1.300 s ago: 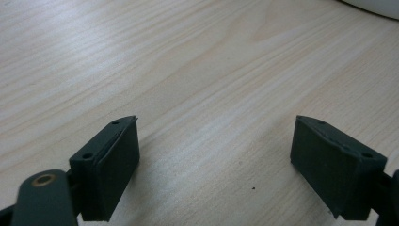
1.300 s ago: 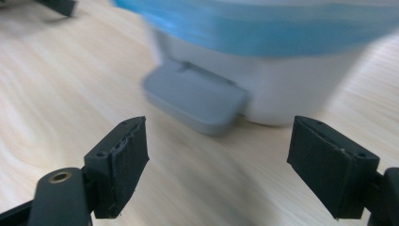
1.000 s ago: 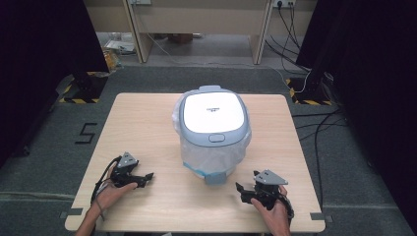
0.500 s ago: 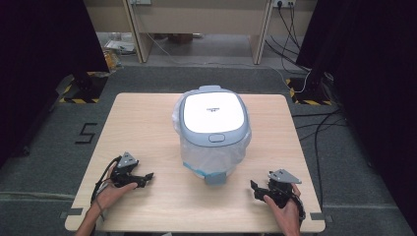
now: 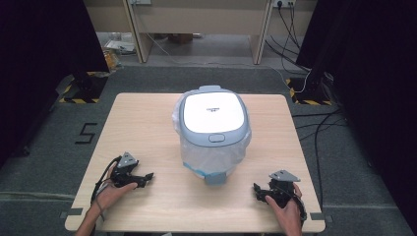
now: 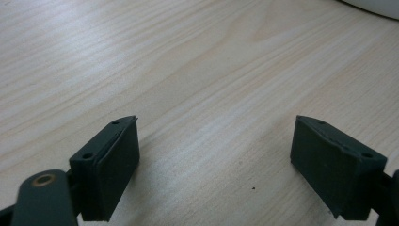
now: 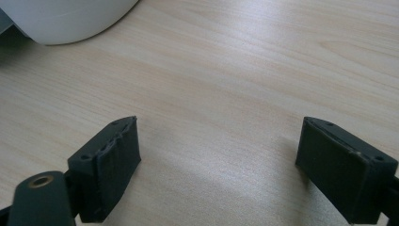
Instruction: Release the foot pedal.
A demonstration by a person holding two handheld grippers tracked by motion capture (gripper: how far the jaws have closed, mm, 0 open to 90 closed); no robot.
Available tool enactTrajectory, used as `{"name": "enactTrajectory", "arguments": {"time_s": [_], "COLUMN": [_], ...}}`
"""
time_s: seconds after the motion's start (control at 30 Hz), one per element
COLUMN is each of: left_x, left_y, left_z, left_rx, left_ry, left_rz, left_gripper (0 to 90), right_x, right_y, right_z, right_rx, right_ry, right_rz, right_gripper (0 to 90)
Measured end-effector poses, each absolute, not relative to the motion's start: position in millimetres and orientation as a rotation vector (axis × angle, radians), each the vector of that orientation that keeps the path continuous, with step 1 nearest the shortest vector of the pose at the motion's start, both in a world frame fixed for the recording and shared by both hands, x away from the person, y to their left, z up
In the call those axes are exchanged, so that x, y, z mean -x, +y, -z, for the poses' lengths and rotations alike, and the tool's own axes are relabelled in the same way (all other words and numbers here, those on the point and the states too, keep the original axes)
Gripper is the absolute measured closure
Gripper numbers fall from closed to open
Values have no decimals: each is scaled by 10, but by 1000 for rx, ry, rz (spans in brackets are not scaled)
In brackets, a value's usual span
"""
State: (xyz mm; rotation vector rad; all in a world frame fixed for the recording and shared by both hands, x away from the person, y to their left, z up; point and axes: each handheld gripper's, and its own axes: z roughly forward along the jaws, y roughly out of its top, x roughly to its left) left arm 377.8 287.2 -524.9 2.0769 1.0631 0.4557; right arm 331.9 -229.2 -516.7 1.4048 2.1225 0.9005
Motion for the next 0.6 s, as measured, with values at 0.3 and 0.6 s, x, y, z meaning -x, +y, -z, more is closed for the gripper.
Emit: {"name": "enactTrajectory", "arguments": {"time_s": [0.3,0.6], "left_x": [-3778,-3778], "left_y": [2872,2872], "left_z": [5249,5248], "left_rx": [-2077,-2077], "left_ry": [1063,1063], "left_rz": [-456,-456], "left_gripper": [152,152], "right_x": [-3331,-3333], "right_y": [-2292,-2289], "right_z": [5170,5169], "right_rx": [-1405,-1405], "right_ry": [2127,2132], "right_rz": [-893,-890], "right_gripper": [107,96]}}
